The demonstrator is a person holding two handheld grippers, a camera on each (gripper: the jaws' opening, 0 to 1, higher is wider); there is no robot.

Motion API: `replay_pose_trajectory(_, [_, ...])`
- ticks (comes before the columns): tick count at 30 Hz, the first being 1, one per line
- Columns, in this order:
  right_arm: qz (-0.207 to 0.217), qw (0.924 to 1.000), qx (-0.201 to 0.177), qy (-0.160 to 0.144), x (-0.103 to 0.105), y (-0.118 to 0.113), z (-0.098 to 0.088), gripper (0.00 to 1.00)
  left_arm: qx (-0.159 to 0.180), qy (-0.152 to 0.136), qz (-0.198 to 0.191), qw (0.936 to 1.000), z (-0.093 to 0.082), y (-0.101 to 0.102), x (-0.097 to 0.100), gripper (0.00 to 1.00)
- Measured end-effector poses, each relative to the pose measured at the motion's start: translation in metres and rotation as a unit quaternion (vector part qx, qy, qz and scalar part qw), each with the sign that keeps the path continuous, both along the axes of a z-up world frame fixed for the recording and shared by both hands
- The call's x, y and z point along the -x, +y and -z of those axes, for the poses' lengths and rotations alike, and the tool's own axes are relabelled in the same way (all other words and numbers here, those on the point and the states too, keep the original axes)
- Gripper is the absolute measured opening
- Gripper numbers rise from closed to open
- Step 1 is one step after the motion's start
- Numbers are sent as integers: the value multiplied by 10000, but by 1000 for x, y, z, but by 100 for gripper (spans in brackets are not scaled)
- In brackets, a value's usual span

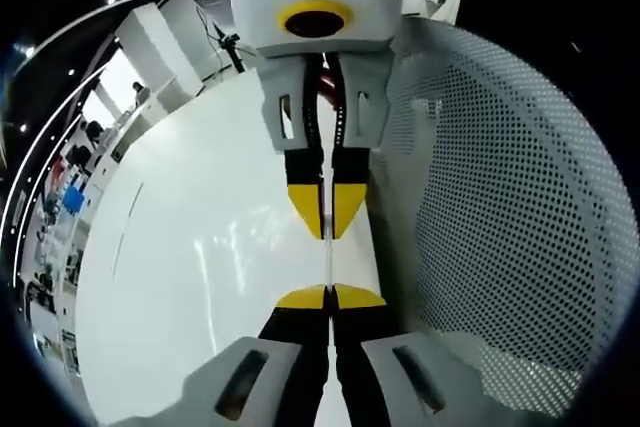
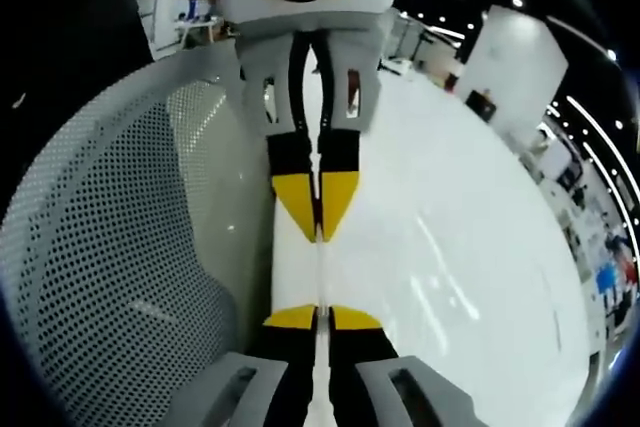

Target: Open the resealable bag by pulling the two sides of the seal apart until the entire bag opening is separated and visibly accessible.

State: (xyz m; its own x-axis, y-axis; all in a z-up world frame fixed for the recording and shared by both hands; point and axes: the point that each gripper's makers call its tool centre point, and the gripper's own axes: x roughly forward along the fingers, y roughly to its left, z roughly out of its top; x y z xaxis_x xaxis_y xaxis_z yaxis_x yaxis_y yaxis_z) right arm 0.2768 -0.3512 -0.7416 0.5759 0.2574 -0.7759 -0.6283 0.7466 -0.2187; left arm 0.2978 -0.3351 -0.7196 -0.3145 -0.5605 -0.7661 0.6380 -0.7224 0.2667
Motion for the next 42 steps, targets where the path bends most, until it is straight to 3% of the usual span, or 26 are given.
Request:
replay_pose_trajectory(25, [180,9995,167,201,23,-29,13,0,-34,-154,22,9999,0,10,-14,0])
replay_pose_trajectory(42, [377,9988,79,294,36,-41,17,0,-106,-6,-188,9998,4,16,-19,0])
